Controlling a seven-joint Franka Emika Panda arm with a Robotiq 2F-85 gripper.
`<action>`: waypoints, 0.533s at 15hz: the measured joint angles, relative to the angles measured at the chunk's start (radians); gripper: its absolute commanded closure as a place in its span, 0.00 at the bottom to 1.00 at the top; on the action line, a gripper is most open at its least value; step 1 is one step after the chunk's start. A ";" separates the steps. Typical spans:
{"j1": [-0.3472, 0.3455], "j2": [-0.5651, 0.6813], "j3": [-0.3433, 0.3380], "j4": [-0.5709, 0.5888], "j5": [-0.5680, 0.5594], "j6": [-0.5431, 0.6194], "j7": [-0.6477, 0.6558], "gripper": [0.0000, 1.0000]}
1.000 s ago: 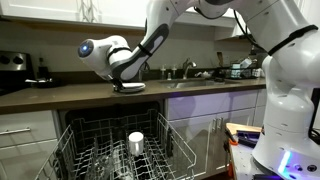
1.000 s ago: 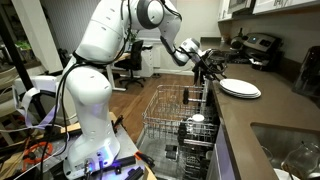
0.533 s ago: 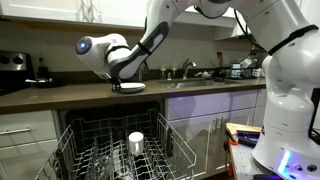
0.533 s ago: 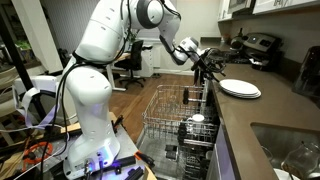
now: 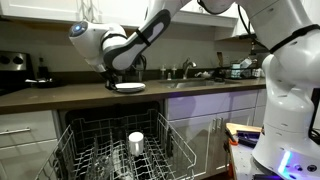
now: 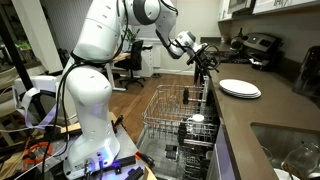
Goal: Remove the plate from the plate dryer and put it on top of the two white plates
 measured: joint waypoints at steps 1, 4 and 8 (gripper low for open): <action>0.005 -0.012 0.007 -0.005 0.017 -0.003 -0.007 0.09; 0.026 -0.055 0.026 -0.027 0.064 -0.009 -0.024 0.00; 0.056 -0.116 0.055 -0.067 0.109 -0.011 -0.043 0.00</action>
